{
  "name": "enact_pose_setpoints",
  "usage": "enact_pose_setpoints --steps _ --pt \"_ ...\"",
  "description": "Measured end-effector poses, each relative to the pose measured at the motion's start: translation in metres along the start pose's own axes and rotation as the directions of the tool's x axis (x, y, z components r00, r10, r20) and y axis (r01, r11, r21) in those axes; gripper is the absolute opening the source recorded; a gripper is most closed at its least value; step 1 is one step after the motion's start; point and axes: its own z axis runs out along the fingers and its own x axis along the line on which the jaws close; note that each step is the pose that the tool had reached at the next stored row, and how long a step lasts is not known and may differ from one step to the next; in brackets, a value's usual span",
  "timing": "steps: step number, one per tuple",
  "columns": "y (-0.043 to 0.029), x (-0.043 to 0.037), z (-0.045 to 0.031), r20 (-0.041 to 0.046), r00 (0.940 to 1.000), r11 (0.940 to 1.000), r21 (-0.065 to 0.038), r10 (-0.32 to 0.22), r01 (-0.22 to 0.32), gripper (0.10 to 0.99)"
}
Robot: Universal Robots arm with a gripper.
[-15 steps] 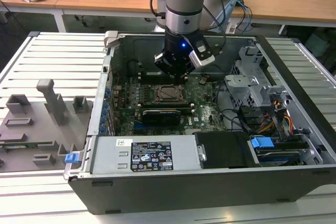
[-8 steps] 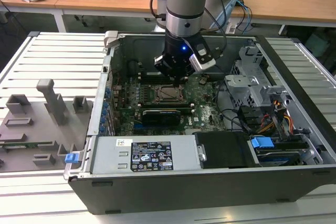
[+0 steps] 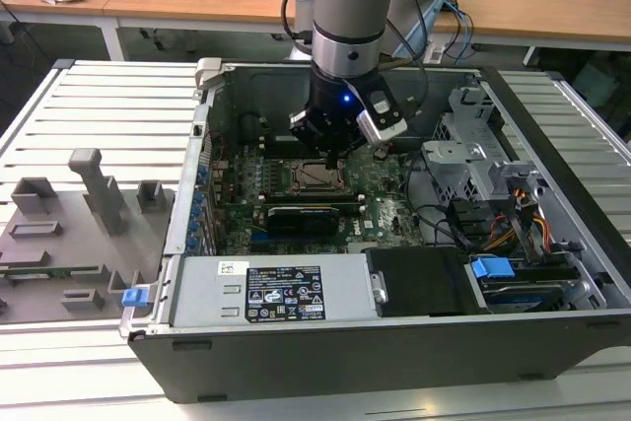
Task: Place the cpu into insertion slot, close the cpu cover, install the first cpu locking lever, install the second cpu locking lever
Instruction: 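Install the second cpu locking lever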
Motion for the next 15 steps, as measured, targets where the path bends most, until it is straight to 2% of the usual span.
enact_pose_setpoints --steps 2,5,8,15 --pt "-0.0059 0.0012 0.0009 0.0002 1.0 1.0 -0.009 -0.001 0.001 0.106" --pt "-0.0116 0.0028 0.0012 0.0001 1.0 0.9999 -0.015 -0.004 0.004 0.106" --pt "-0.0165 0.0059 0.001 -0.0001 1.0 0.9998 -0.019 -0.007 0.007 0.106" --pt "-0.0218 0.0074 0.0008 0.0 1.0 0.9997 -0.021 -0.008 0.008 0.106"
